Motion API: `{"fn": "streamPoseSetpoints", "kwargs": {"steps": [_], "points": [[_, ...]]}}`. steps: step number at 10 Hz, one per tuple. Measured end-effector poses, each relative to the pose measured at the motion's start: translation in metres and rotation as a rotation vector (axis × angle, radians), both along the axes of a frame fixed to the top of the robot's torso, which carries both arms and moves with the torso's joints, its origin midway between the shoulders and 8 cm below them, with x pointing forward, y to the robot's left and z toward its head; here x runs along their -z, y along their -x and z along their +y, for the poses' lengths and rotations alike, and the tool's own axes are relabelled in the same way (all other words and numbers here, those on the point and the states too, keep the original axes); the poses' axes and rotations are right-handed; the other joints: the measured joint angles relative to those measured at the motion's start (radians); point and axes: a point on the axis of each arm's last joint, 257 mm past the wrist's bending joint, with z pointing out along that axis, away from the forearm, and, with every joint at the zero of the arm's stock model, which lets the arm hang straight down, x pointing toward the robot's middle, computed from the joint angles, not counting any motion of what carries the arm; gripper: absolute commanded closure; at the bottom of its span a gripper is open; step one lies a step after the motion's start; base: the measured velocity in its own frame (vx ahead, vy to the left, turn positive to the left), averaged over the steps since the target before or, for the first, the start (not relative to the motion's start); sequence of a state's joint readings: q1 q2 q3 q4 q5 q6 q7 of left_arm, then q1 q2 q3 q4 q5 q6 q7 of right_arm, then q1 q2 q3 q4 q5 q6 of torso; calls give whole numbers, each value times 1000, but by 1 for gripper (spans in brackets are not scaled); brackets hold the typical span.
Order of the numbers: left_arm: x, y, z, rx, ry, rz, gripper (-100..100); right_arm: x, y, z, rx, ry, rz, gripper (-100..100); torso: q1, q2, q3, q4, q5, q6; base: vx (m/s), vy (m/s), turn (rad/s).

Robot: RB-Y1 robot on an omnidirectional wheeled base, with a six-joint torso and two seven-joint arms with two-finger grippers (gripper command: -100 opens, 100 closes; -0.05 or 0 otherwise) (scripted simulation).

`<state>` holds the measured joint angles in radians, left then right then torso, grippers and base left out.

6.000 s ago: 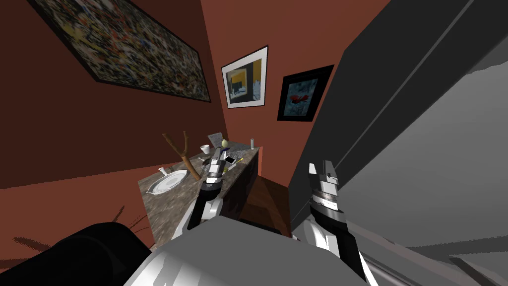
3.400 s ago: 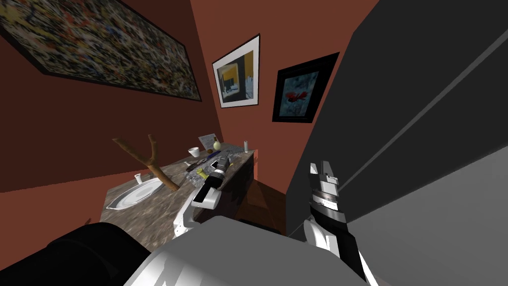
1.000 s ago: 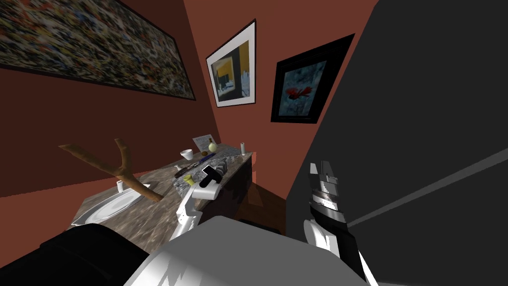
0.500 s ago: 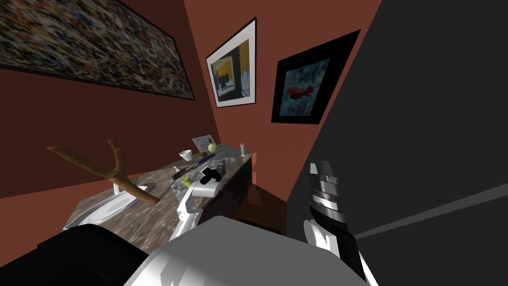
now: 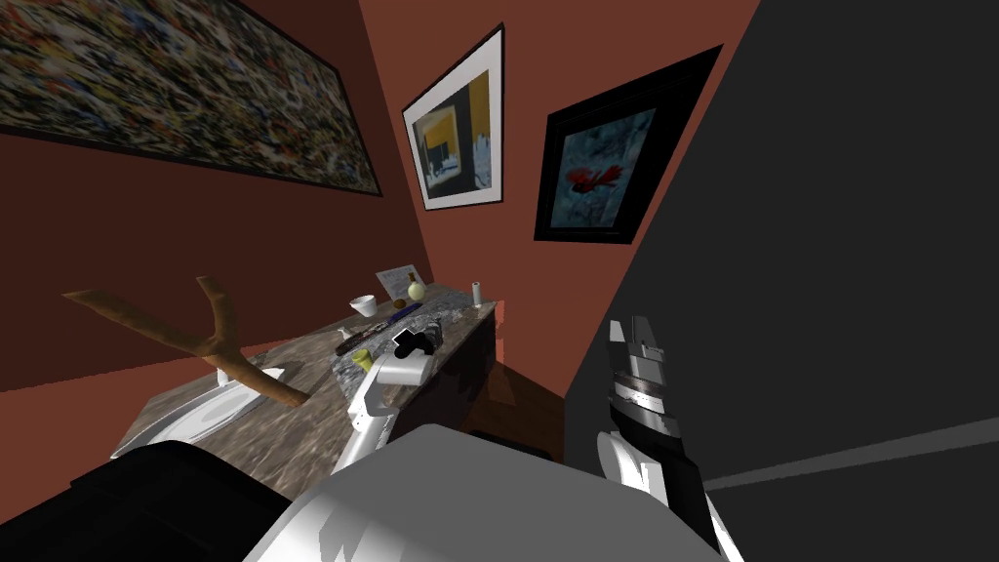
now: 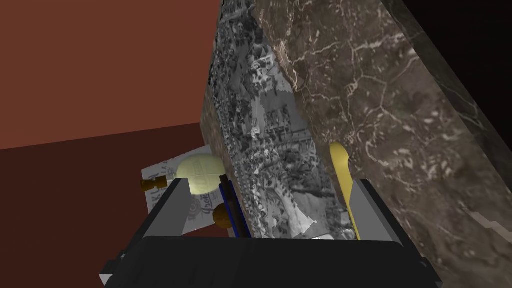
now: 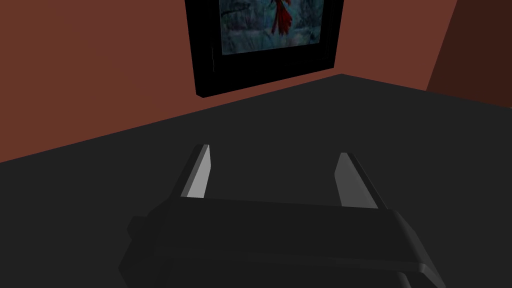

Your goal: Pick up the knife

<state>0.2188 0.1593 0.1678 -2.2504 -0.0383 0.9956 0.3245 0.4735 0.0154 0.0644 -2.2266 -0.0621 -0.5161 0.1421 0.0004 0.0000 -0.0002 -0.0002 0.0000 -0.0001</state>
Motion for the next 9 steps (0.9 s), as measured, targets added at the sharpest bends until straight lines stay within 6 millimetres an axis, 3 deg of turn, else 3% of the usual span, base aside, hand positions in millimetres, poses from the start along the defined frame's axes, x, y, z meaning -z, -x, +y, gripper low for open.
{"fn": "streamPoseSetpoints", "kwargs": {"steps": [9], "points": [[27,17,17,-97,85,116,-100,0,0,0,0,0,0,0,0,-3,-2,-1,0,0,39,-1,13]]}}
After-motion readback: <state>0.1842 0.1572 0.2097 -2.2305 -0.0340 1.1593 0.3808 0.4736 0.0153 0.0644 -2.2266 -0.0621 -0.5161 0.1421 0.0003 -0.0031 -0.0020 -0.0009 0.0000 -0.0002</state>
